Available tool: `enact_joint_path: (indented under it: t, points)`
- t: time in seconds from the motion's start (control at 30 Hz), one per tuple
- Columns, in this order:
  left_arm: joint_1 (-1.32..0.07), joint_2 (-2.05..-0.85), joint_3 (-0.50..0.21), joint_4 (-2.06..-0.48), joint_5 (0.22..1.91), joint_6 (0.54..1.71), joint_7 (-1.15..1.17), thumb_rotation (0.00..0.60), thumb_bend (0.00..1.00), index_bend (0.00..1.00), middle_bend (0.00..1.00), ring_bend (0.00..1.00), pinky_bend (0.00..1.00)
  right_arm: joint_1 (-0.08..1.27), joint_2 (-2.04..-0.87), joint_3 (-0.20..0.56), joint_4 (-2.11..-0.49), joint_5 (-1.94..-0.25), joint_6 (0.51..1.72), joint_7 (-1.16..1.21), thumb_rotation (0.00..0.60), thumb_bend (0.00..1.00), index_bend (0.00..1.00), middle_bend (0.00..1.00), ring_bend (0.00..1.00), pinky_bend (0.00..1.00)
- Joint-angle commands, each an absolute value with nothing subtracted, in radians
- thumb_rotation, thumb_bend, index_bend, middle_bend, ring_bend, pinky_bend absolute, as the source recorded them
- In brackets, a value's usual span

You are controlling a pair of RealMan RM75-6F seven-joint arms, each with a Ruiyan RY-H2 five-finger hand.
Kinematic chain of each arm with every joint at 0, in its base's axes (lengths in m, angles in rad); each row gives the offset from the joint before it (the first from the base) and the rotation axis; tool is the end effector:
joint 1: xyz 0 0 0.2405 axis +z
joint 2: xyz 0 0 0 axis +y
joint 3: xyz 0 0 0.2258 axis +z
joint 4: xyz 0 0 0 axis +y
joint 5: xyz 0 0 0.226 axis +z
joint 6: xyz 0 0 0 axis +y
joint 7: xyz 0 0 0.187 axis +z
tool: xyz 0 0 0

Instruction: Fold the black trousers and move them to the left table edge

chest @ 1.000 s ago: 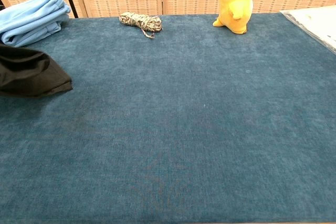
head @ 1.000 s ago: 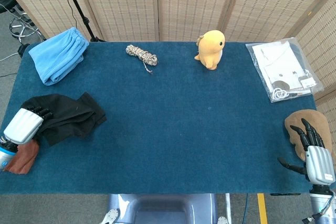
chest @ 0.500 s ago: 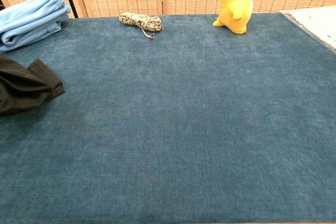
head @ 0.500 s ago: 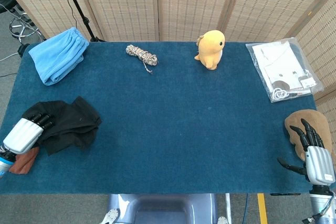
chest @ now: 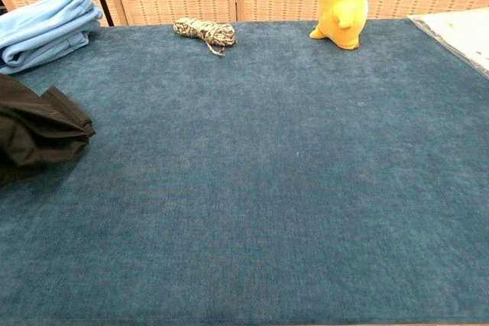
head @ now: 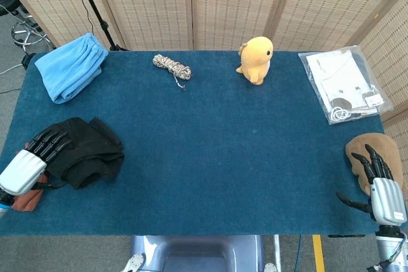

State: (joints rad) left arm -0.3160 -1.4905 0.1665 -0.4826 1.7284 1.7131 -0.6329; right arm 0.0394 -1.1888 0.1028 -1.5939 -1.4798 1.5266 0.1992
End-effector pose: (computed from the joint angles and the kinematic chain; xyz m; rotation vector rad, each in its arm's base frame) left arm -0.3298 0.2769 0.1252 -1.8872 -0.5687 -1.0911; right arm -0.2917 -0.2208 0.1302 1.1943 -1.0513 1.1149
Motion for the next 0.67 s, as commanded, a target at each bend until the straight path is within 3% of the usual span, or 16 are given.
enact_joint_path:
  t: [0.03, 0.3, 0.47, 0.67]
  points:
    - [-0.291, -1.436, 0.156, -0.602, 1.716, 1.738, -0.664, 0.353, 0.0, 0.0, 0.0, 0.0, 0.0, 0.038, -1.184, 0.101, -1.605, -1.488, 1.533, 0.2, 0.6, 0.0, 0.16, 0.02, 0.0, 0.1]
    - [-0.232, -1.309, 0.157, -0.95, 1.681, 1.701, -0.484, 0.327, 0.0, 0.0, 0.0, 0.0, 0.0, 0.033, -1.167, 0.099, -1.629, -1.516, 1.559, 0.197, 0.6, 0.0, 0.16, 0.02, 0.0, 0.1]
    - [-0.188, -1.256, 0.119, -1.158, 1.593, 1.663, -0.384, 0.368, 0.0, 0.0, 0.0, 0.0, 0.0, 0.033, -1.172, 0.091, -1.596, -1.551, 1.582, 0.131, 0.6, 0.0, 0.15, 0.01, 0.0, 0.07]
    - [-0.163, -1.219, 0.103, -1.268, 1.548, 1.618, -0.298, 0.439, 0.0, 0.0, 0.0, 0.0, 0.0, 0.026, -1.169, 0.085, -1.6, -1.564, 1.599, 0.102, 0.6, 0.0, 0.13, 0.0, 0.0, 0.04]
